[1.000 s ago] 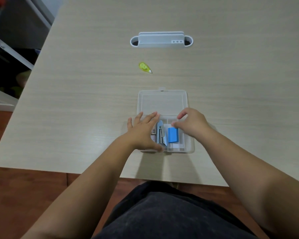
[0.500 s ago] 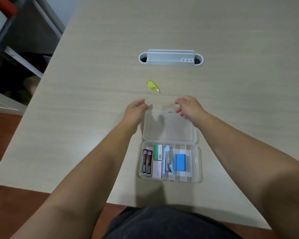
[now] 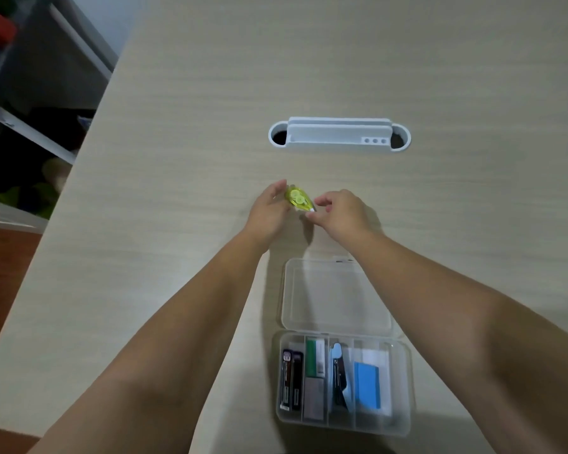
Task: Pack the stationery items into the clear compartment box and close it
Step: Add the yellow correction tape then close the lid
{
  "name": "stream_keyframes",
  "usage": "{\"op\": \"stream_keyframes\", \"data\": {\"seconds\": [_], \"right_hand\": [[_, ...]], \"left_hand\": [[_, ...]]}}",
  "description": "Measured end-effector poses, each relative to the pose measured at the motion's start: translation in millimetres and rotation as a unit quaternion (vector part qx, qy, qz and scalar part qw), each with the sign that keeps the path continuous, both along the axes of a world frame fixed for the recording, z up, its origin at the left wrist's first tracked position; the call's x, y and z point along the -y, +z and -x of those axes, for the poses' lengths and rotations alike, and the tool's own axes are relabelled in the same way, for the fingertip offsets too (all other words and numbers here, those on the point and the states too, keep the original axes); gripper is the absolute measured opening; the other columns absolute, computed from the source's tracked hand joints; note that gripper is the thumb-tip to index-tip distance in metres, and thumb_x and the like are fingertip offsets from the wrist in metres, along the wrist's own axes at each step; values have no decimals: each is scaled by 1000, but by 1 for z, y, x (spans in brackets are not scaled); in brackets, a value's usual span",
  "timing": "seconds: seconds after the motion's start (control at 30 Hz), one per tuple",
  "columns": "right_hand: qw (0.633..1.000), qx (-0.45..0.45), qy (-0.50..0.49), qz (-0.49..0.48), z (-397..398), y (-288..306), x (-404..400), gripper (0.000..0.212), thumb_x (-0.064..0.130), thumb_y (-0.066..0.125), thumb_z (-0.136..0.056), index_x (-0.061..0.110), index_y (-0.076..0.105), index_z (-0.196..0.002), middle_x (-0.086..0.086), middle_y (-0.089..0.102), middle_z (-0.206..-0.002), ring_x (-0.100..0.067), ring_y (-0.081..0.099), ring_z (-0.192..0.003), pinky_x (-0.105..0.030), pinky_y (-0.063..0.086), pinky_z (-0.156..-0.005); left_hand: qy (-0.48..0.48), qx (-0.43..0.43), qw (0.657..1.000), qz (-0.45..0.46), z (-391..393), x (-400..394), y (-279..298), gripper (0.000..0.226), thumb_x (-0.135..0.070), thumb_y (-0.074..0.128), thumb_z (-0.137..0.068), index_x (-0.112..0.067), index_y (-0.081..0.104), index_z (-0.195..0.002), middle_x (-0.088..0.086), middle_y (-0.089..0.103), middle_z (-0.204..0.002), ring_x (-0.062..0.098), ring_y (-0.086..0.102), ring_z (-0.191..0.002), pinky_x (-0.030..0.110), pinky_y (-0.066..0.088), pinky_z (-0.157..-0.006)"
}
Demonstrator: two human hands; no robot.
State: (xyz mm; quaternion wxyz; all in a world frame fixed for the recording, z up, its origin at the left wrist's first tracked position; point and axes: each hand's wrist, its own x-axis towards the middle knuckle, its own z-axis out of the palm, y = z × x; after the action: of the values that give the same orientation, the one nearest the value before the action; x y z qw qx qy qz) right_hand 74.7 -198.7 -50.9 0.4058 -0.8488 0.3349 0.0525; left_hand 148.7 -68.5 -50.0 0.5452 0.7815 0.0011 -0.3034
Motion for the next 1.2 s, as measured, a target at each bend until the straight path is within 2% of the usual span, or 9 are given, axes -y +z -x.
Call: {"op": "stream_keyframes", "data": {"seconds": [0.07, 0.23, 0.33, 0.47, 0.57, 0.73, 0.83, 0.93, 1.2], "right_hand": [[999, 4, 11, 33, -5, -7, -1, 35, 39, 74, -76, 24, 70, -108, -1, 61, -112, -17, 60, -103, -21, 34, -73], [998, 57, -20, 9, -3, -18, 1, 18, 25, 75, -76, 19, 74, -93, -2, 65, -95, -14, 60, -79, -23, 45, -71], [980, 119, -88, -133, 10, -12, 2, 17, 14, 77, -74, 17, 71, -90, 7, 65, -72, -5, 59, -62, -11, 47, -59], [890, 194, -157, -383, 35, 3, -1, 20, 1, 70, -81, 9, 66, -99, -6, 68, -74, -7, 63, -55, -16, 52, -54], [857, 233, -180, -422, 63, 13, -3, 18, 2, 68, -82, 13, 65, -96, -6, 65, -72, -11, 58, -57, -19, 50, -56], [876, 210, -198, -387, 124, 19, 8, 33, 1, 76, -73, 17, 57, -94, -3, 65, -61, -11, 56, -51, -19, 46, -49], [893, 182, -196, -363, 167, 21, 14, 35, 4, 80, -71, 18, 56, -92, -3, 67, -61, -7, 55, -44, -16, 42, -41], [903, 163, -196, -347, 202, 20, 11, 27, 6, 79, -71, 18, 60, -86, -2, 68, -60, -5, 50, -39, -14, 37, -37], [942, 41, -62, -326, 263, 16, 7, 20, 9, 68, -85, 13, 69, -105, -6, 60, -74, -4, 49, -49, -13, 40, -47]], "left_hand": [[-22, 15, 1000, 3, -3, 5, -1, 49, -4, 52, -86, -18, 52, -134, -8, 55, -122, 8, 54, -108, 10, 42, -84], [-37, 27, 999, 16, 8, 6, -4, 45, -4, 58, -84, -19, 56, -127, -5, 59, -123, 13, 60, -105, 23, 46, -91], [-15, 41, 999, 24, 19, 2, 1, 42, -8, 61, -85, -20, 58, -125, 0, 57, -128, 18, 62, -109, 25, 48, -90], [22, 41, 997, 57, 47, -3, 14, 35, -12, 65, -86, -16, 62, -121, 0, 62, -111, 22, 67, -98, 33, 52, -93], [16, 31, 995, 92, 78, -7, 24, 31, -12, 70, -83, -18, 65, -113, 1, 64, -104, 22, 69, -89, 35, 55, -89], [-16, 57, 997, 59, 117, -32, 15, 29, -26, 73, -80, -29, 65, -109, -4, 56, -105, 10, 63, -87, 19, 49, -73], [48, 49, 998, -15, 128, -55, 2, 32, -33, 70, -80, -31, 60, -111, -3, 53, -114, 15, 58, -98, 33, 52, -76], [120, -5, 992, -34, 139, -74, -6, 39, -26, 67, -82, -24, 53, -118, 2, 53, -122, 18, 58, -100, 30, 48, -76], [109, -45, 993, -7, 163, -83, -9, 52, -16, 62, -82, -21, 42, -131, -4, 56, -113, 24, 60, -108, 47, 48, -99]]}}
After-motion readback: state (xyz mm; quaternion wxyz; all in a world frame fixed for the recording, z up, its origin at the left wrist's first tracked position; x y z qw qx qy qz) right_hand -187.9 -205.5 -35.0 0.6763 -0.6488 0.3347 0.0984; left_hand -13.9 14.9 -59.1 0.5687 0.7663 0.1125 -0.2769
